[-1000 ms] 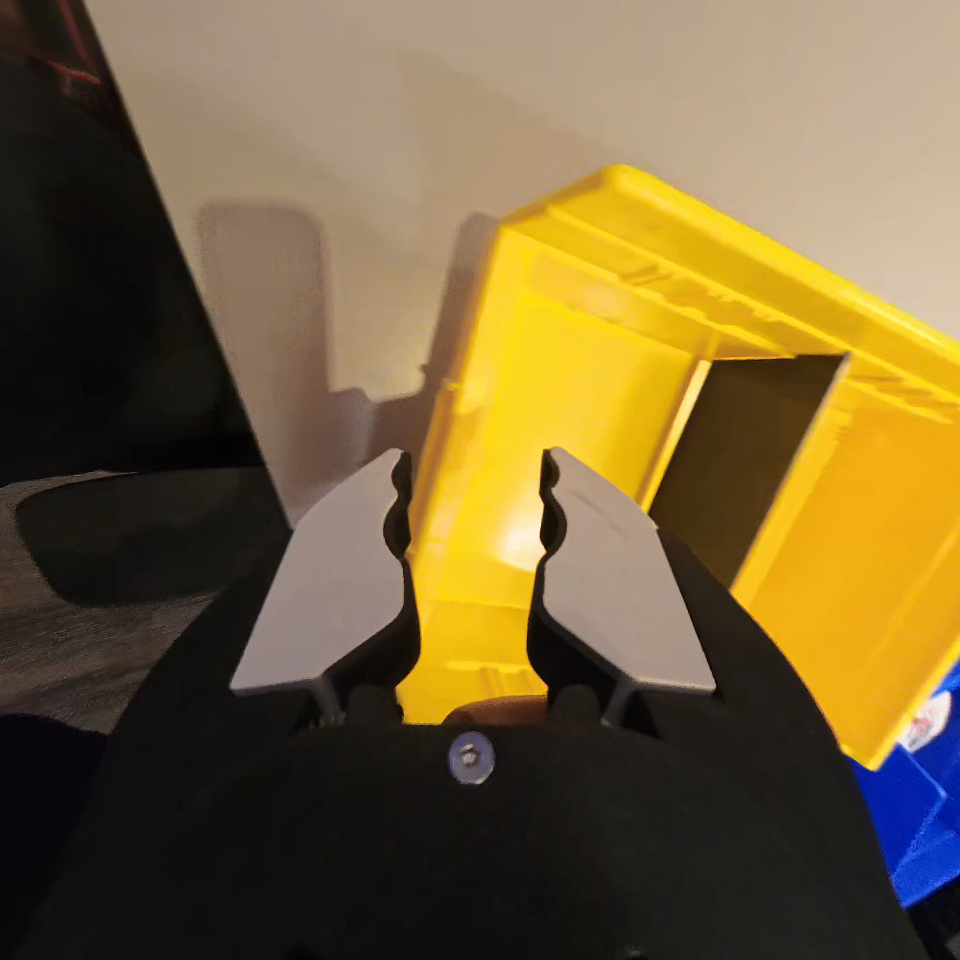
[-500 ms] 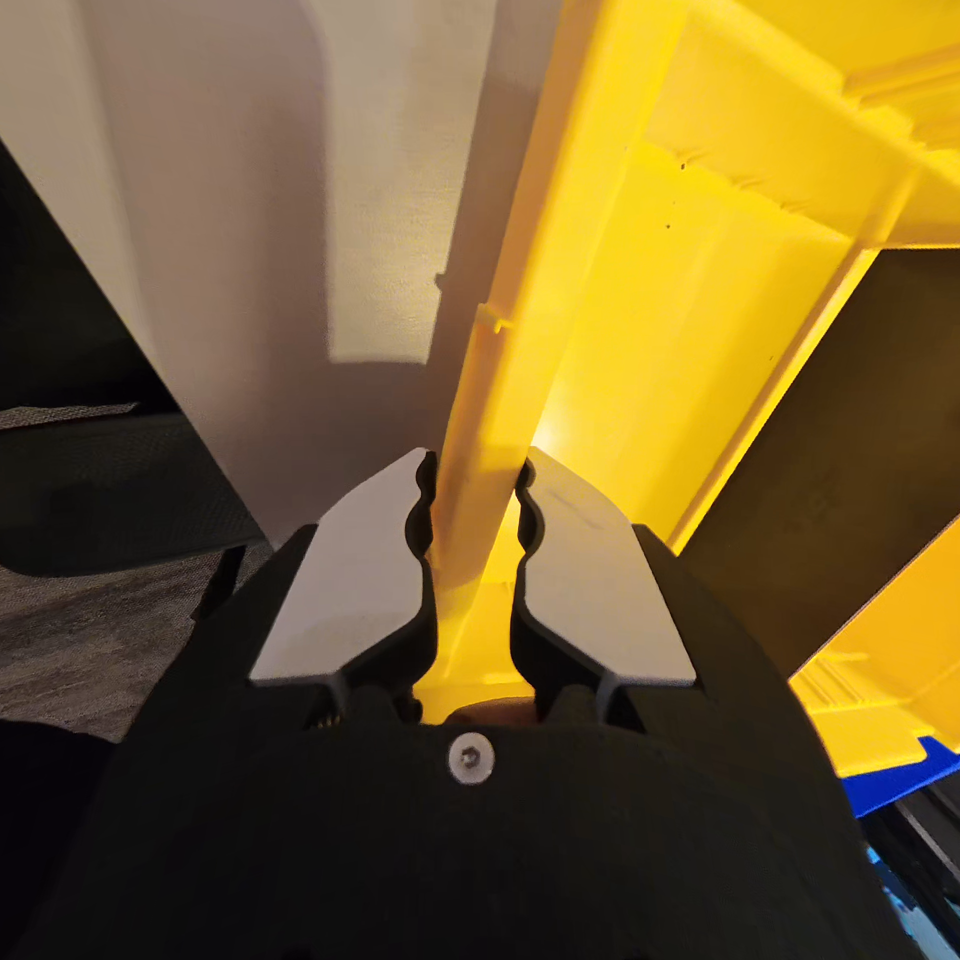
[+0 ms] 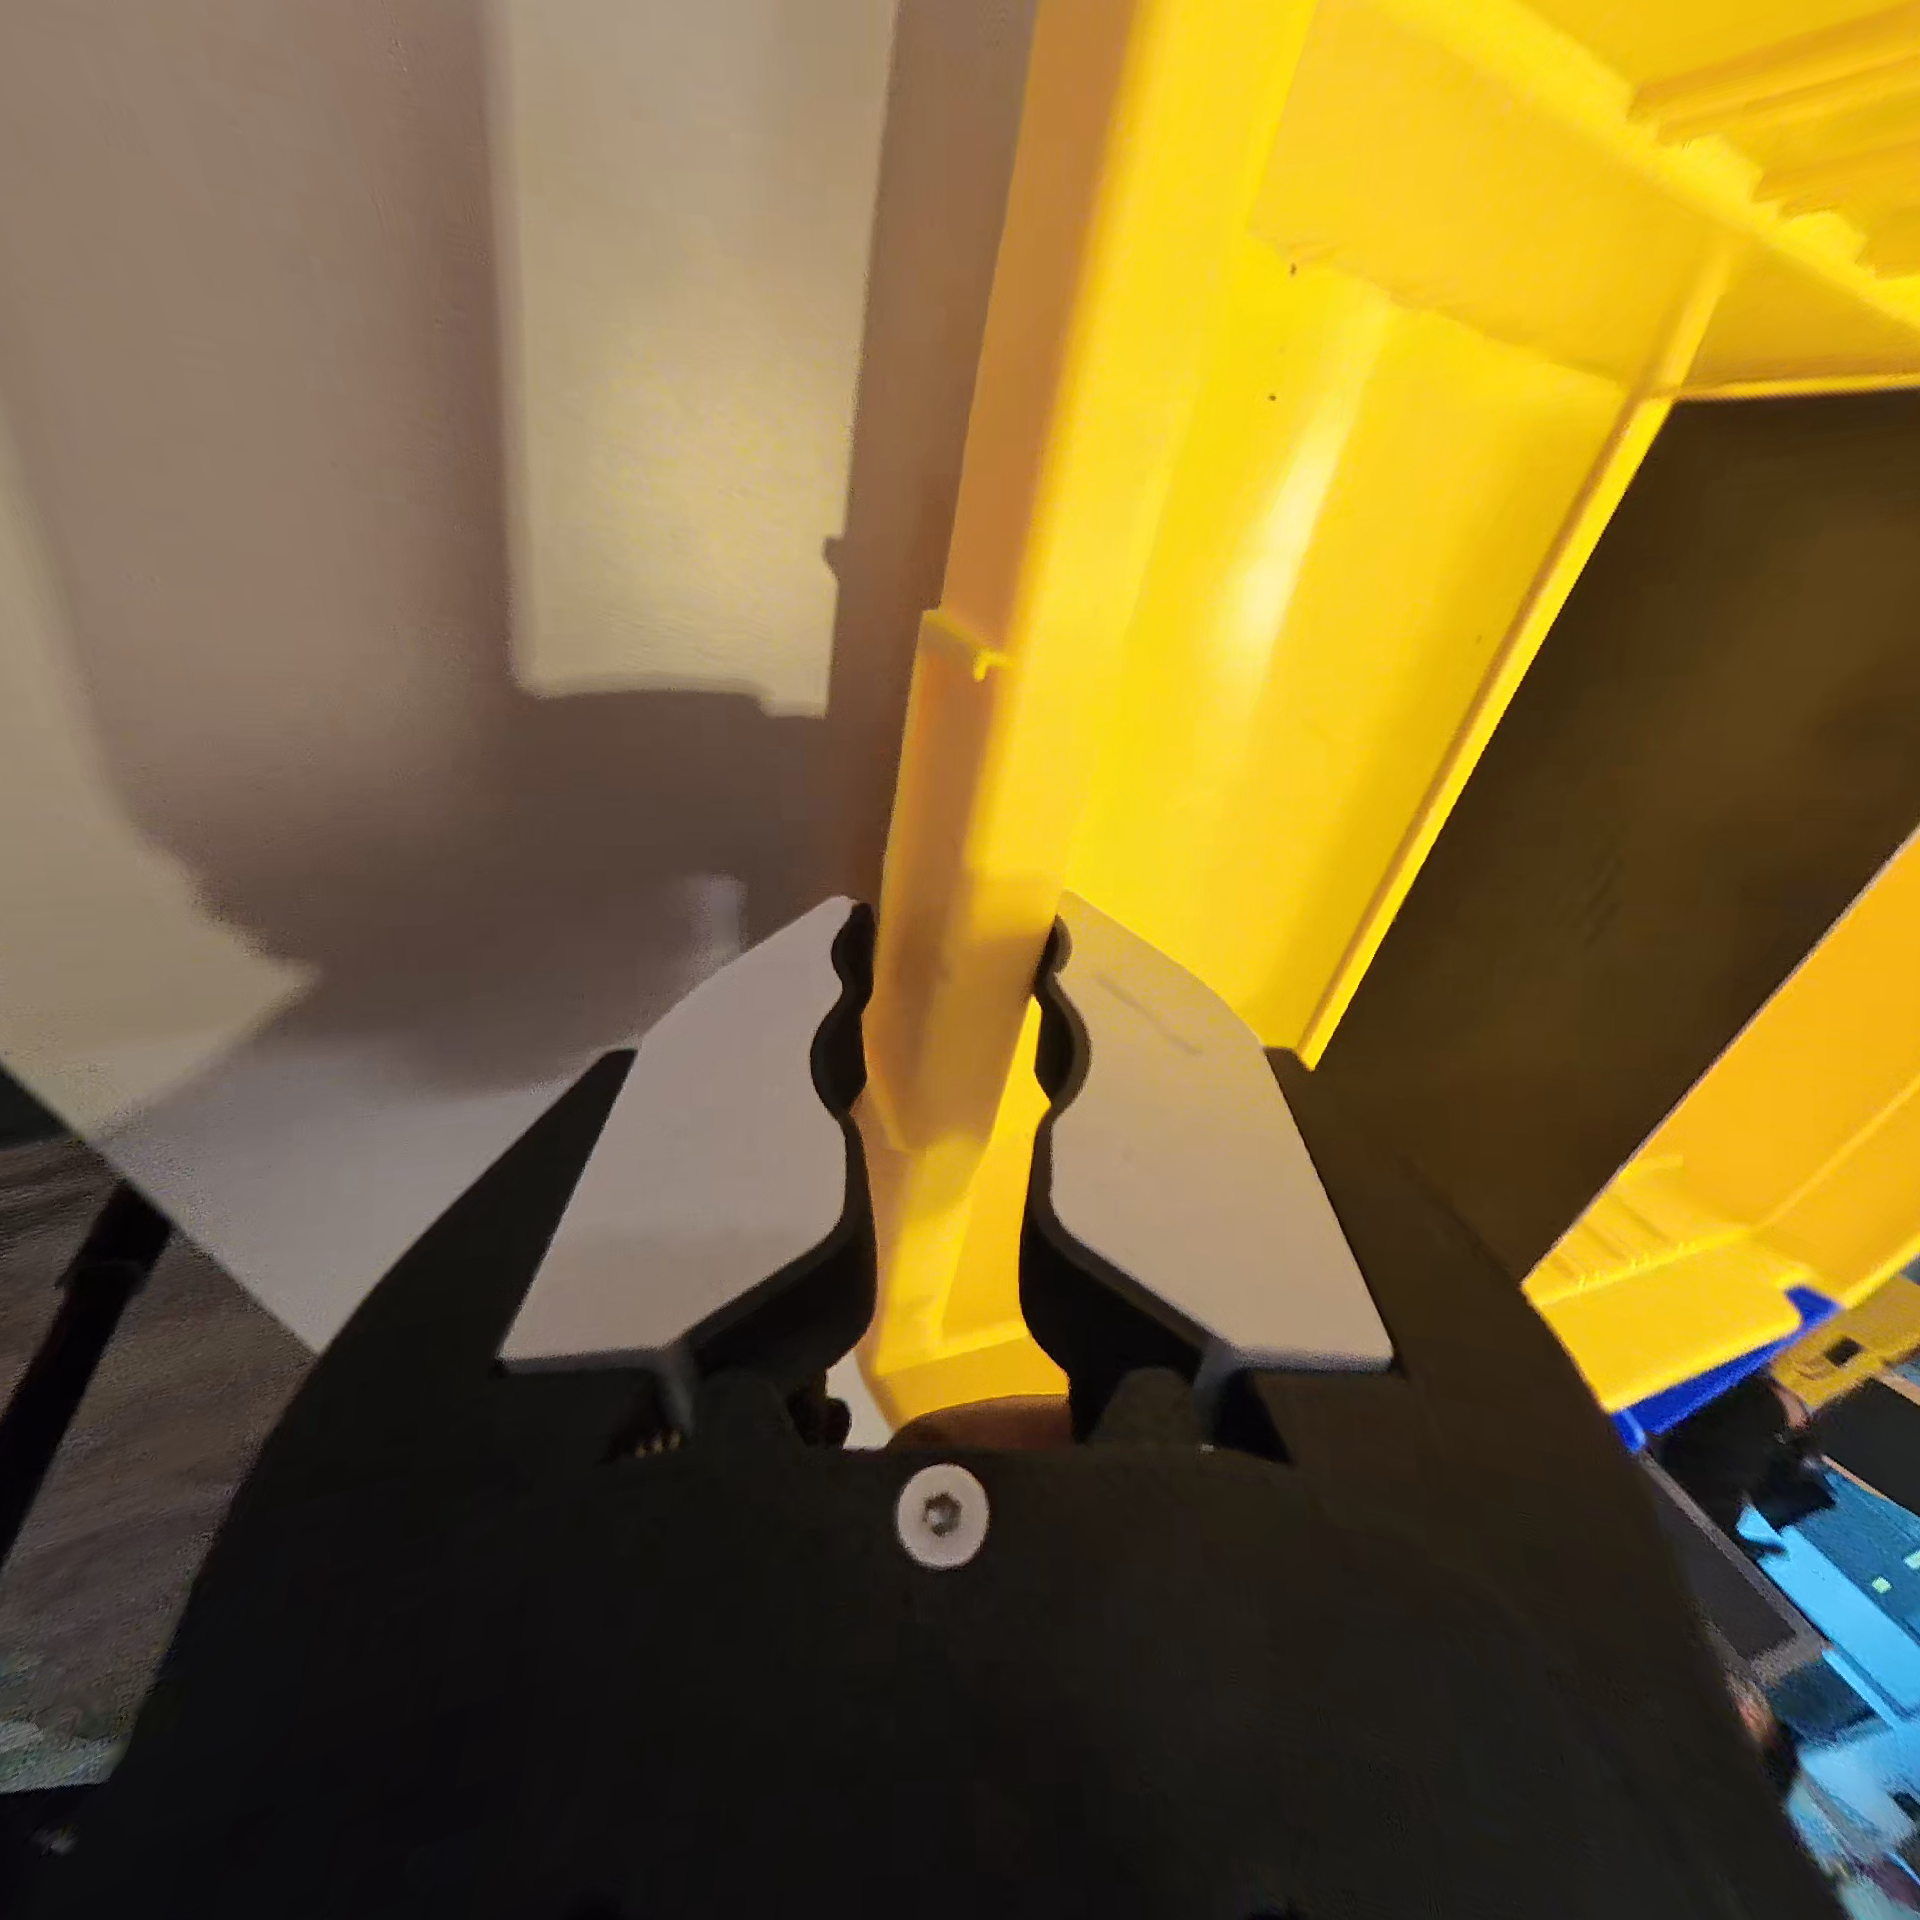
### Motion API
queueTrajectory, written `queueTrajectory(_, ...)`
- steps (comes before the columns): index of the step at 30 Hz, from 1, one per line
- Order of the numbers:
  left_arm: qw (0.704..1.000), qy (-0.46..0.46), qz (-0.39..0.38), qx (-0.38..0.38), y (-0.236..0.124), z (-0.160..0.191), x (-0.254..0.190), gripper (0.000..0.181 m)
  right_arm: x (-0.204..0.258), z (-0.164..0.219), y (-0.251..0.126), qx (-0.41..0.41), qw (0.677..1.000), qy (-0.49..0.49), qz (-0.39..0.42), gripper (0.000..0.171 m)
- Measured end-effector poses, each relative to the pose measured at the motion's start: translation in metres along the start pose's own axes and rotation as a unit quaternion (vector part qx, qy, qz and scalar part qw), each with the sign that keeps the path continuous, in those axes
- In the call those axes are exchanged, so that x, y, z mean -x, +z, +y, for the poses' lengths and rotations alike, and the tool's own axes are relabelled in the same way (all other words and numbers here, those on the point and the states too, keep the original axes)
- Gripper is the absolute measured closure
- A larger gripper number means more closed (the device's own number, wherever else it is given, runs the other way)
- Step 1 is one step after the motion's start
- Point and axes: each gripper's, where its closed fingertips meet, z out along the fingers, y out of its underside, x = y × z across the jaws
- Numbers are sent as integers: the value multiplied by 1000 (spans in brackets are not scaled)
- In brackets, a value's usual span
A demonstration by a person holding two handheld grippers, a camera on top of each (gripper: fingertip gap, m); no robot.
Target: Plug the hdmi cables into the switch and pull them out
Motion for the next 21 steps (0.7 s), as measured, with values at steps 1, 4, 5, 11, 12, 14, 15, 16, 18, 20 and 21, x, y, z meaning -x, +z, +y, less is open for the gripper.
queueTrajectory(1,1000,-3,-2,1,1,3,3,155,-4,3,2,6,1000,0,8,142)
queueTrajectory(4,1000,-13,-6,0,3,10,11,154,-14,10,6,18,1000,1,26,142)
queueTrajectory(5,1000,-15,-7,-1,4,13,14,154,-16,10,7,17,999,4,27,143)
queueTrajectory(11,1000,-25,-14,3,8,27,29,154,-27,15,12,11,999,13,33,144)
queueTrajectory(12,1000,-26,-15,2,9,28,32,154,-29,17,13,15,999,13,37,144)
queueTrajectory(14,1000,-25,-17,1,10,32,36,154,-33,22,14,26,999,15,44,143)
queueTrajectory(15,1000,-25,-18,1,11,33,37,154,-35,24,15,30,998,15,47,143)
queueTrajectory(16,1000,-23,-18,1,11,35,39,154,-37,26,16,34,998,15,50,143)
queueTrajectory(18,1000,-21,-19,0,12,37,41,154,-39,30,17,40,998,15,54,143)
queueTrajectory(20,1000,-18,-20,-1,12,39,43,154,-41,32,18,39,998,15,57,143)
queueTrajectory(21,1000,-17,-20,-1,13,41,44,154,-42,33,18,38,998,15,57,143)
